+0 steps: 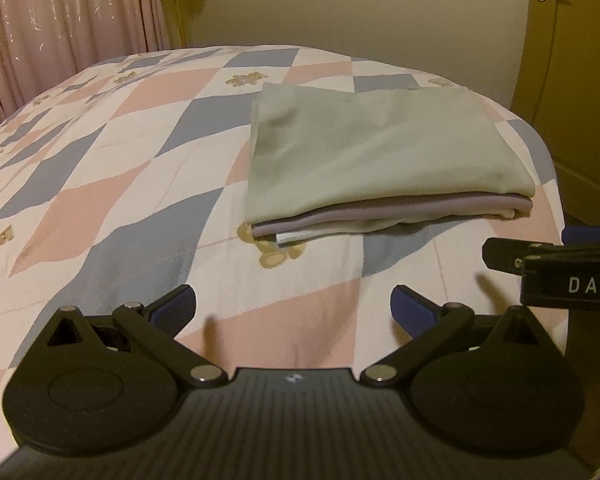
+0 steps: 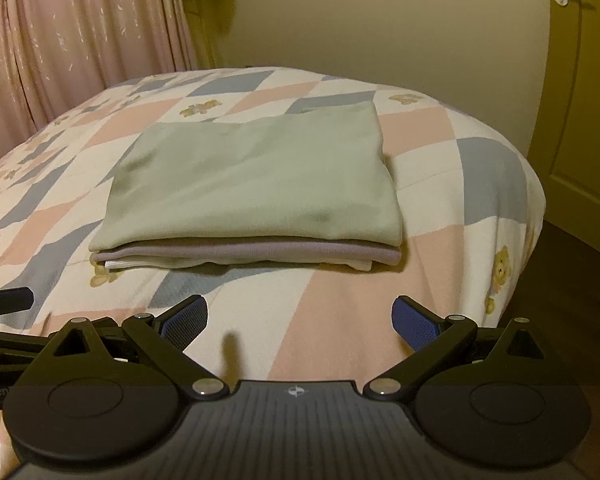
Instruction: Fold clothes
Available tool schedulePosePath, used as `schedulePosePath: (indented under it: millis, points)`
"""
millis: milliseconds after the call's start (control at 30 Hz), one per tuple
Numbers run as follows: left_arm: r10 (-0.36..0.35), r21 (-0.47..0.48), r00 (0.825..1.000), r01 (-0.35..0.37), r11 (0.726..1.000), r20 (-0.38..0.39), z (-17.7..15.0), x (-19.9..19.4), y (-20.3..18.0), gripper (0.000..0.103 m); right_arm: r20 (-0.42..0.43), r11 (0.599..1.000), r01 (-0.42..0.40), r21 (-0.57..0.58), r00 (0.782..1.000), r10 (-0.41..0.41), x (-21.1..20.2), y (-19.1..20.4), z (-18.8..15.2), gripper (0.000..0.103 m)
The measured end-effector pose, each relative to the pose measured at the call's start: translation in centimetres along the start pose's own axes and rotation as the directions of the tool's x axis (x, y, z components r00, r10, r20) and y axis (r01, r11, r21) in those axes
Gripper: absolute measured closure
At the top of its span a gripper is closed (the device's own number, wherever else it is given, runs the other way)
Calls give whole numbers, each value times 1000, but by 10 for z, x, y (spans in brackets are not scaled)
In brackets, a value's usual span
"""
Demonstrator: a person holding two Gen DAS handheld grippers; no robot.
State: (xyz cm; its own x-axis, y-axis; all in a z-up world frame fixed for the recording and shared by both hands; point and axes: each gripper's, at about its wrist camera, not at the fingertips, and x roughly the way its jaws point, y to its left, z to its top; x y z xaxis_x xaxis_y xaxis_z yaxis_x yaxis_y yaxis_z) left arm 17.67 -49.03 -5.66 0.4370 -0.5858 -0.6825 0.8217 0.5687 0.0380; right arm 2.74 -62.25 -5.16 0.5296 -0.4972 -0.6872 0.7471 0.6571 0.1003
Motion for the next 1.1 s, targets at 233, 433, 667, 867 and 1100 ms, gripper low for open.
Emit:
schedulePosePath:
  millis: [233,433,667,867,1100]
  points:
    - [9,5,1000,-9,1000,-7,-8,-9,-3,1,3,1000,2,6,1000,-2,-7,-2,-7,2]
    - [20,10,1000,-20,1000,-3,-9,-20,-5,1,10,1000,0,10,1000,0,-18,0,-9,2]
    - [29,-10,1000,-29,1000,-5,-8,-35,-2,1,21,1000,-4,22,1000,4,-34,4,-6,2]
    - [11,-29,1000,-11,1000,-1,-9,-47,2,1,28,1000,-6,15,1000,6,-48,11,-8,2]
    - [-7,-39,1000,7,999,-7,-17,-61,6,1,26,1000,4,18,1000,-4,-62,18,-13,2]
